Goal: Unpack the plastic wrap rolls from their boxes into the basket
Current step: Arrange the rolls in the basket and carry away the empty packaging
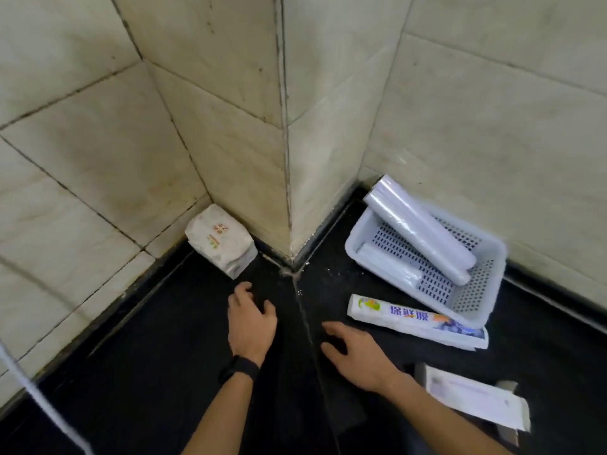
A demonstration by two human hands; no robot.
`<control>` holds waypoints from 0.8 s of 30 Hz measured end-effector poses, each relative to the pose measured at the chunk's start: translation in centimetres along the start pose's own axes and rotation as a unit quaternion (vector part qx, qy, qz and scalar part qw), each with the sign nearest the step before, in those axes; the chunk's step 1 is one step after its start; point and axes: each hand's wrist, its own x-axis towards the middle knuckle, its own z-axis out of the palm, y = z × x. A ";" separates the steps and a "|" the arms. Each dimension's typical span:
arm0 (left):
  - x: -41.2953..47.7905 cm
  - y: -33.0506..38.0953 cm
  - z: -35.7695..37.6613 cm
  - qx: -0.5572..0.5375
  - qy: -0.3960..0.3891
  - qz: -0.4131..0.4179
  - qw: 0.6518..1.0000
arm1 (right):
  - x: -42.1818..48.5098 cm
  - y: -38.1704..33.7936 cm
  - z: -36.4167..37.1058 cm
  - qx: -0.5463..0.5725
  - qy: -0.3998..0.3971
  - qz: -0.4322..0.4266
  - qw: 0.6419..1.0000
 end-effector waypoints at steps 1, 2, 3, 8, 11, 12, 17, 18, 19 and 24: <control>-1.2 0.3 0.9 0.016 -0.030 0.035 0.999 | -2.1 1.3 -0.1 0.025 0.021 0.021 0.999; -2.3 0.6 1.9 0.037 -0.061 0.073 0.995 | -4.0 2.6 -0.4 0.041 0.044 0.043 0.997; -3.3 1.1 3.0 0.064 -0.091 0.115 0.987 | -5.8 3.9 -0.7 0.049 0.072 0.062 0.994; -5.6 5.9 8.5 0.197 -0.196 0.348 0.895 | -12.5 9.8 -3.2 -0.005 0.259 0.150 0.954; -5.9 7.9 11.7 0.310 -0.238 0.447 0.805 | -14.7 13.0 -3.9 -0.106 0.221 0.230 0.942; -5.9 8.3 12.7 0.353 -0.246 0.465 0.774 | -15.2 14.2 -3.8 -0.145 0.185 0.265 0.935; -6.0 9.6 15.0 0.457 -0.240 0.457 0.724 | -16.3 17.6 -1.9 -0.204 0.154 0.302 0.918; -6.4 9.5 14.9 0.462 -0.238 0.446 0.729 | -16.4 17.7 -1.6 -0.214 0.156 0.301 0.916; -6.7 9.4 14.7 0.465 -0.240 0.432 0.735 | -16.4 17.8 -1.3 -0.222 0.160 0.300 0.914; -9.2 8.4 13.4 0.447 -0.296 0.343 0.771 | -16.8 18.2 -1.6 -0.267 0.156 0.292 0.905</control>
